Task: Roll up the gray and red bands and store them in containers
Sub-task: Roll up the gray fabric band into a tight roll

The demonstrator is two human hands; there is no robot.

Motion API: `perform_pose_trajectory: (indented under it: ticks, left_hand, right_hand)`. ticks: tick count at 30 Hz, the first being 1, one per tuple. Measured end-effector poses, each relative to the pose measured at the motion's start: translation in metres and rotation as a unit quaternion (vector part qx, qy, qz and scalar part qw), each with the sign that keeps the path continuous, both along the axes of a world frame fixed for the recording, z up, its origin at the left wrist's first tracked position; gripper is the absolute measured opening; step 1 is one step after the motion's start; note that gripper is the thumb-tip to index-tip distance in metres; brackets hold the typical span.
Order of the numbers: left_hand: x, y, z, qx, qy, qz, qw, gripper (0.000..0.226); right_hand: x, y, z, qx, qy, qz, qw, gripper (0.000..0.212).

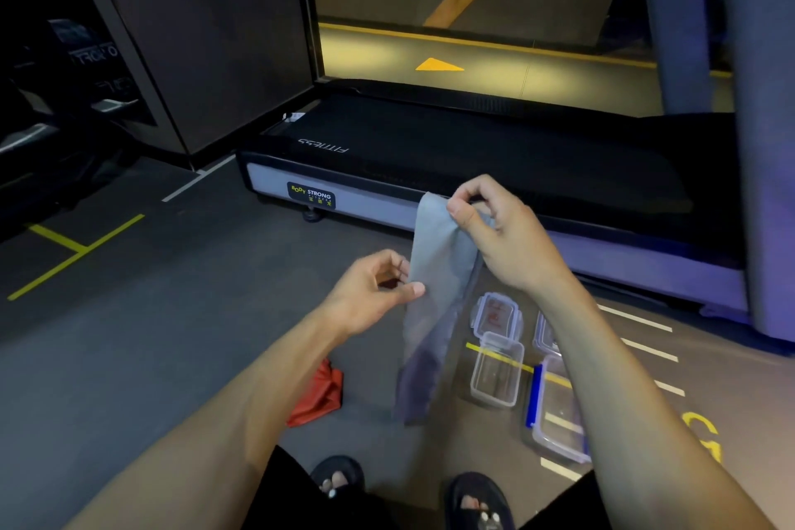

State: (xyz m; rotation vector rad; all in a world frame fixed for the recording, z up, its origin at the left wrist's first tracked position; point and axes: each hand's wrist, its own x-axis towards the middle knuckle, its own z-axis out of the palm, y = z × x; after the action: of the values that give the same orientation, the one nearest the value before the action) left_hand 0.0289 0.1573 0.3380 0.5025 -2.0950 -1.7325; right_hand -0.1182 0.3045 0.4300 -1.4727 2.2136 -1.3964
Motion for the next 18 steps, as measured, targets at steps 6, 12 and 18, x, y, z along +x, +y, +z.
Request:
perform_pose_trajectory:
  ticks: [6,12,18]
  left_hand:
    - [0.001,-0.006,-0.001,-0.025,0.025,0.074,0.997,0.023]
    - [-0.001,-0.006,0.005,-0.091,0.046,0.114,0.988,0.017]
    - [0.0,-0.003,0.007,0.044,0.062,0.055,0.996,0.017]
  right_hand:
    - [-0.004,-0.007,0.001,0.013,-0.012,0.001,1.0,0.018]
    - [-0.007,-0.015,-0.001,0.024,-0.024,-0.001,0.999,0.021]
    - [-0.013,-0.021,-0.001,0.015,-0.045,-0.019,0.999,0.023]
